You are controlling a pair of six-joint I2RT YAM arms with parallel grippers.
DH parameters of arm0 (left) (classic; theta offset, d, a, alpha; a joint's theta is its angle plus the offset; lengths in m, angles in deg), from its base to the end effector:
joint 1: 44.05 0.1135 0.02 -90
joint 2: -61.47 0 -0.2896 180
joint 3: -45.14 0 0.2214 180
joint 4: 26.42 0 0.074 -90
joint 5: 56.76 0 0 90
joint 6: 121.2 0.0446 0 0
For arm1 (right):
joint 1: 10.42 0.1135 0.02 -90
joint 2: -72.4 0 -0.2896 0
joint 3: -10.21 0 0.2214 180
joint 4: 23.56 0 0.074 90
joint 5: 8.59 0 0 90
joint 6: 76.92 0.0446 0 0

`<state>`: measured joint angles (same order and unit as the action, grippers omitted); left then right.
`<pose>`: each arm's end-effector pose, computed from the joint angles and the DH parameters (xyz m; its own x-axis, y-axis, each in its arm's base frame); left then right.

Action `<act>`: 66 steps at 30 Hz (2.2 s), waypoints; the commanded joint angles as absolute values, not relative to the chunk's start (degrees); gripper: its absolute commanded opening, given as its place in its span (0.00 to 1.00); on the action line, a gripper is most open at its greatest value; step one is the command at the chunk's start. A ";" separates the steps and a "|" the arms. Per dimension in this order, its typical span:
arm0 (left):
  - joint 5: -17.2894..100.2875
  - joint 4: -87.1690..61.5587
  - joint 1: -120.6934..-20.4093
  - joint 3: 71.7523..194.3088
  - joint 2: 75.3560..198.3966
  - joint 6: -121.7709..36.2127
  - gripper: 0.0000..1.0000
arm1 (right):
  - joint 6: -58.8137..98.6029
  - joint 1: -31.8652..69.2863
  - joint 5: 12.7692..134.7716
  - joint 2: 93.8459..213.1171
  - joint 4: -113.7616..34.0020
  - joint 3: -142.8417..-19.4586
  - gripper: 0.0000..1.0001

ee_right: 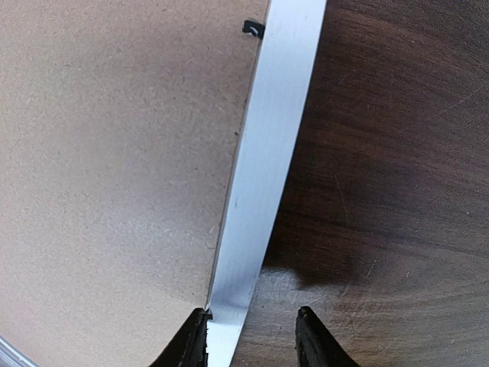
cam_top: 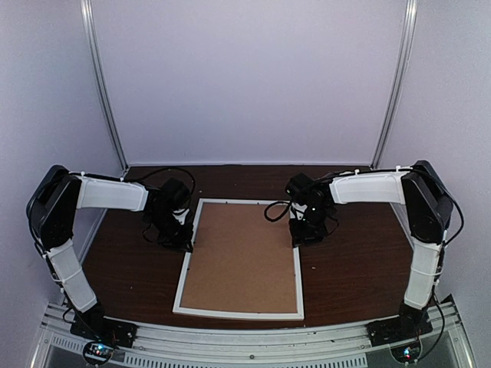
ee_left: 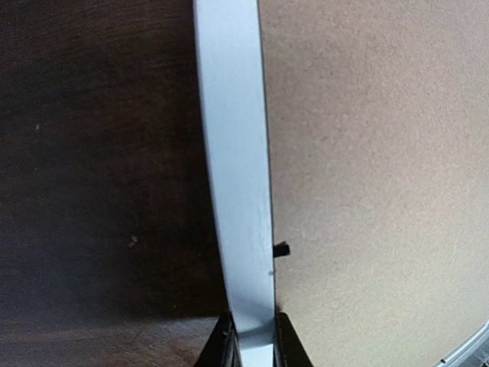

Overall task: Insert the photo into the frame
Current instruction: Press the fastener onto the backboard.

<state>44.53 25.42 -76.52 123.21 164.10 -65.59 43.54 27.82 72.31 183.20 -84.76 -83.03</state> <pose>0.2589 -0.1751 0.1896 -0.9960 -0.0227 -0.0866 0.0033 0.9571 -0.2898 0.2760 0.2265 0.2017 -0.9861 -0.1398 -0.0894 -0.1572 0.9598 0.2325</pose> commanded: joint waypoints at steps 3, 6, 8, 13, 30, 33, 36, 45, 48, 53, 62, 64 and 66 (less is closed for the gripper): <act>47.16 25.60 -78.09 122.82 165.91 -64.53 0.01 | 44.19 27.95 74.64 184.07 -85.30 -83.83 0.39; 47.19 25.60 -78.12 122.82 166.05 -64.46 0.00 | 44.10 27.86 74.88 183.90 -85.63 -83.66 0.39; 47.21 25.60 -78.10 122.82 165.99 -64.54 0.01 | 44.11 27.79 74.99 183.56 -85.84 -83.53 0.39; 47.16 25.62 -78.08 122.74 166.14 -64.44 0.00 | 44.12 27.56 75.21 182.34 -86.02 -82.63 0.39; 46.99 25.60 -78.12 122.31 165.96 -64.55 0.00 | 44.26 27.75 74.25 182.67 -85.94 -82.63 0.39; 47.01 25.60 -78.12 122.25 165.93 -64.46 0.00 | 44.44 28.39 74.18 183.18 -86.04 -83.02 0.39; 46.94 25.60 -78.07 122.29 166.01 -64.49 0.01 | 44.73 28.98 74.20 183.40 -86.17 -83.21 0.39; 47.14 25.22 -78.15 122.13 166.18 -64.50 0.00 | 45.57 30.93 74.20 184.55 -86.23 -83.62 0.38; 47.34 25.17 -78.15 122.12 166.16 -64.45 0.00 | 45.68 31.11 73.94 185.52 -85.81 -83.99 0.38; 47.32 25.16 -78.08 121.95 166.05 -64.50 0.00 | 45.78 31.16 73.55 187.08 -85.02 -84.51 0.38; 47.20 25.07 -78.10 121.95 166.04 -64.51 0.00 | 45.53 31.16 69.34 185.27 -82.03 -85.01 0.39; 47.21 25.07 -78.15 121.86 166.04 -64.51 0.00 | 45.68 31.02 68.78 184.11 -81.79 -85.05 0.40; 47.20 25.09 -78.11 121.78 166.03 -64.59 0.00 | 45.77 30.76 68.62 183.25 -81.73 -85.04 0.41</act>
